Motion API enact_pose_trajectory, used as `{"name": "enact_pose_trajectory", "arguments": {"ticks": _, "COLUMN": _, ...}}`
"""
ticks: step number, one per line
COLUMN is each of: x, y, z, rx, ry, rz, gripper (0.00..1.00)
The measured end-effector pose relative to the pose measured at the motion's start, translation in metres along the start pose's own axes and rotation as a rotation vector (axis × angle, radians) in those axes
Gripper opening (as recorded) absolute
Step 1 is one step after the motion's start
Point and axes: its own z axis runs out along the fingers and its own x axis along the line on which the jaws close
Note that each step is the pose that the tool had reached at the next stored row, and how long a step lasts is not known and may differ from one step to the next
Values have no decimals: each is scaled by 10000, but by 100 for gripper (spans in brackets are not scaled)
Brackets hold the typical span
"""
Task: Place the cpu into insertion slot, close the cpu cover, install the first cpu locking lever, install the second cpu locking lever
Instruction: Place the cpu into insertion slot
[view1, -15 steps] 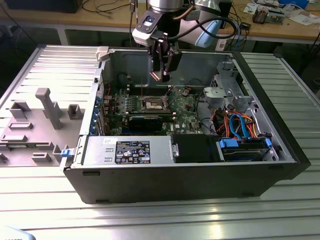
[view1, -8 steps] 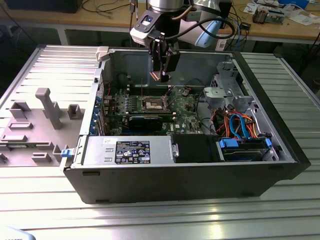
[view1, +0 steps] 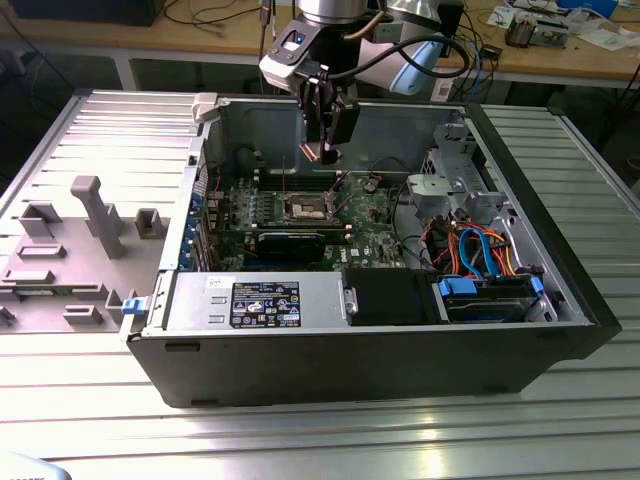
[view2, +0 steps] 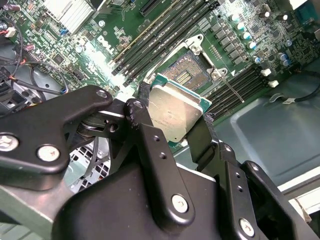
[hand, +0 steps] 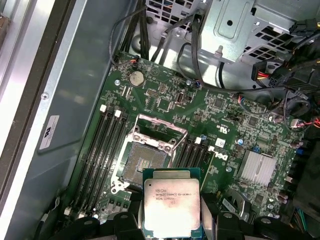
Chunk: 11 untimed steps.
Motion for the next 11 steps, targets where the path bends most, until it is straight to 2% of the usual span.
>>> {"name": "enact_pose_trajectory", "arguments": {"ticks": 11, "x": 0, "y": 0, "z": 0, "rx": 14, "ry": 5, "rz": 173, "gripper": 55}}
